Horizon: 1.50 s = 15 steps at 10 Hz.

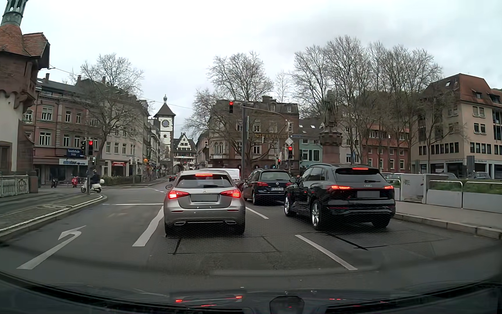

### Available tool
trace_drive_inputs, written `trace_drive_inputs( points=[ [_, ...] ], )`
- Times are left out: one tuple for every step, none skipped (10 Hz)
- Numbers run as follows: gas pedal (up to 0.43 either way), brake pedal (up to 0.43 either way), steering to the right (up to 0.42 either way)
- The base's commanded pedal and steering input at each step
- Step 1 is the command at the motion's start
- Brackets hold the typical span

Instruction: Follow the waypoints while adhering to traffic rules and regulations

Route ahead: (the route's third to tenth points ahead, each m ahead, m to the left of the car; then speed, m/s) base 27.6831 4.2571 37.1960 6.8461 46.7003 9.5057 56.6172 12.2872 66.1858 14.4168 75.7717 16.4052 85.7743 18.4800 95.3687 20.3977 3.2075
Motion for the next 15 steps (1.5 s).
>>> trace_drive_inputs(
  points=[
    [0.0,0.152,-0.114],
    [0.0,0.165,-0.111],
    [0.0,0.177,-0.11],
    [0.0,0.183,-0.109],
    [0.0,0.195,-0.106],
    [0.0,0.189,-0.105],
    [0.0,0.189,-0.105],
    [0.0,0.195,-0.104],
    [0.0,0.189,-0.104],
    [0.0,0.195,-0.103],
    [0.0,0.195,-0.103],
    [0.0,0.195,-0.102],
    [0.0,0.189,-0.102],
    [0.0,0.183,-0.101],
    [0.0,0.165,-0.101]
  ],
)
